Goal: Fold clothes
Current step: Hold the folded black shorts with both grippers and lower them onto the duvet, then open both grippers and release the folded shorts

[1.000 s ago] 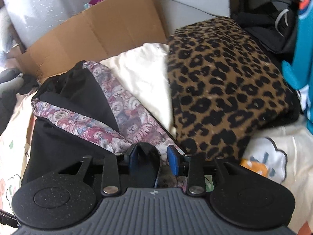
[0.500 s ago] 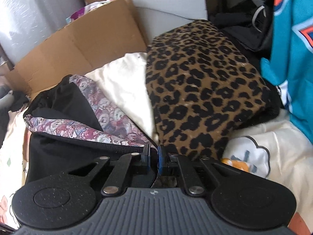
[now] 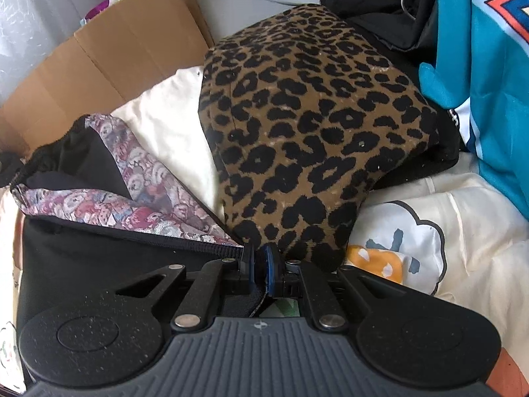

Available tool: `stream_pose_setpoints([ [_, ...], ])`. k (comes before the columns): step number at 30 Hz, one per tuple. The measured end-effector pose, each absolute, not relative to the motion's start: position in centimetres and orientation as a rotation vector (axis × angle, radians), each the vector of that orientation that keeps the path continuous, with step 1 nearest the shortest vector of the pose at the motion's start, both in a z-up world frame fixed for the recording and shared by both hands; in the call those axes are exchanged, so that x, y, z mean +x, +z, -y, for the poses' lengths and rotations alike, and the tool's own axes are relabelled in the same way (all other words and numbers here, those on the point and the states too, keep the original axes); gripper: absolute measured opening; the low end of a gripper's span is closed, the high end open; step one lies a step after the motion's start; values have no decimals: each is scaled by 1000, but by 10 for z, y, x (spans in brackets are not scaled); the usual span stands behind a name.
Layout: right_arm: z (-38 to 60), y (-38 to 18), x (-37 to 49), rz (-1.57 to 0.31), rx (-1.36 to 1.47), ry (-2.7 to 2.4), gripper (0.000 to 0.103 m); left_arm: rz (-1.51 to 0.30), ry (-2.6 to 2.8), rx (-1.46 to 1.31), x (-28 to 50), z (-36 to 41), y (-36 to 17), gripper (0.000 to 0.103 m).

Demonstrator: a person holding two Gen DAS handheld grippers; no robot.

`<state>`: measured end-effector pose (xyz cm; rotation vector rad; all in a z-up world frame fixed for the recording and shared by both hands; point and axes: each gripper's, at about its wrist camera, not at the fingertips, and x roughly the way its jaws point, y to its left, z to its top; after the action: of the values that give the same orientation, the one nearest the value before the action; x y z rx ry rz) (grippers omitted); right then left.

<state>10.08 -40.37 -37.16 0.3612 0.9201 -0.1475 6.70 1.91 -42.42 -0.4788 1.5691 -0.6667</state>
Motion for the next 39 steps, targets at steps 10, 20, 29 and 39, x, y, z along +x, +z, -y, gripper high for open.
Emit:
stream_pose_setpoints([
  [10, 403, -366, 100, -912, 364, -153, 6, -1526, -658, -463, 68, -34, -408, 5],
  [20, 404, -360, 100, -913, 354, -164, 6, -1540, -700, -487, 68, -28, -409, 1],
  [29, 404, -376, 101, -974, 346, -184, 7, -1614, -665, -320, 77, -9, -427, 3],
  [39, 416, -322, 85, -919, 434, -169, 22, -1607, -598, -116, 116, -31, -347, 20],
])
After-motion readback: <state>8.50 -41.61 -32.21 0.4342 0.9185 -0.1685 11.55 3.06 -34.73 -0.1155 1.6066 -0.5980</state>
